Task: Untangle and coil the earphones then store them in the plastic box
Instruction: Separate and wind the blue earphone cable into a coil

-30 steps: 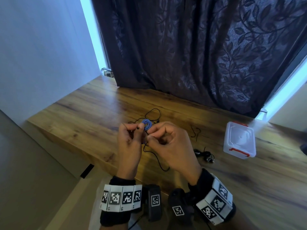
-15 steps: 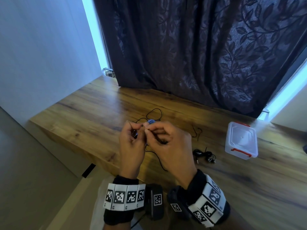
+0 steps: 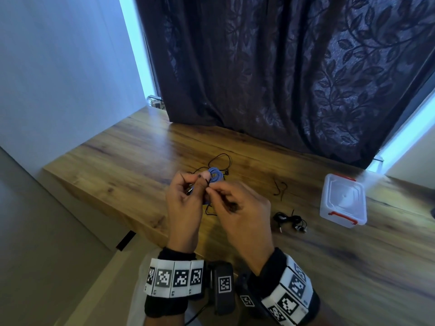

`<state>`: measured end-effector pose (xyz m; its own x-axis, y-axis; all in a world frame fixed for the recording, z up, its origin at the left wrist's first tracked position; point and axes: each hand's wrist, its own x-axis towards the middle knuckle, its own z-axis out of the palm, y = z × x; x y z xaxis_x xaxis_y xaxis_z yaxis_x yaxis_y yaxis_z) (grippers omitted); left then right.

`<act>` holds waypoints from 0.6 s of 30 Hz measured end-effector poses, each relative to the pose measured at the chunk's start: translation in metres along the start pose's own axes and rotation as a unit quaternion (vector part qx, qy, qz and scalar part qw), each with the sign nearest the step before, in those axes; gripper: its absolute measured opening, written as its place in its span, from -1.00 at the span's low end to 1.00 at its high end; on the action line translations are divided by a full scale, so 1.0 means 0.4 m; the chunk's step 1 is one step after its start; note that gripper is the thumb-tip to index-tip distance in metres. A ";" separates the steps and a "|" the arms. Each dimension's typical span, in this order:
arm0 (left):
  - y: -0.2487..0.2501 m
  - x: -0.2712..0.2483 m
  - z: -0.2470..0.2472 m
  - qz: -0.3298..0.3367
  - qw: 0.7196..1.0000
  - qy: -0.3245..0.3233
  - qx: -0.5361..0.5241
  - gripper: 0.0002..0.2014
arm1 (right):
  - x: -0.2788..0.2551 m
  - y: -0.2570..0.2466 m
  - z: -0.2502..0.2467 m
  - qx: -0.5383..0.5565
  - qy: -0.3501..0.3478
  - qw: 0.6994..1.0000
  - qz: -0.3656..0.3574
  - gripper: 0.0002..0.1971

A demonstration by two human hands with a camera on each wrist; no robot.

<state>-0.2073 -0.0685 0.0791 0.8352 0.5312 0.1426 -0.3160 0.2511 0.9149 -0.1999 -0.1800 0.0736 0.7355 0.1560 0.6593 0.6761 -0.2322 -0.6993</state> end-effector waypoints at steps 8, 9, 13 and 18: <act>-0.005 0.002 -0.011 -0.001 1.000 0.009 0.016 -0.86 | -0.001 -0.008 0.010 0.047 -0.002 0.998 0.047 -0.88; -0.006 0.001 -0.012 0.007 0.999 0.008 0.032 -0.85 | 0.004 -0.010 0.007 0.027 -0.006 0.999 0.044 -0.88; -0.011 -0.002 -0.014 0.025 0.997 -0.007 0.079 -0.82 | 0.023 -0.022 -0.003 -0.021 -0.019 0.998 0.047 -0.84; -0.006 -0.001 -0.013 0.030 0.996 -0.009 0.083 -0.84 | 0.024 -0.029 -0.004 -0.040 -0.039 0.997 0.052 -0.86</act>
<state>-0.2093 -0.0651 0.0749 0.8253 0.5261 0.2052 -0.2884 0.0804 0.9541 -0.2006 -0.1773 0.0884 0.8042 0.2016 0.5592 0.5934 -0.3267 -0.7356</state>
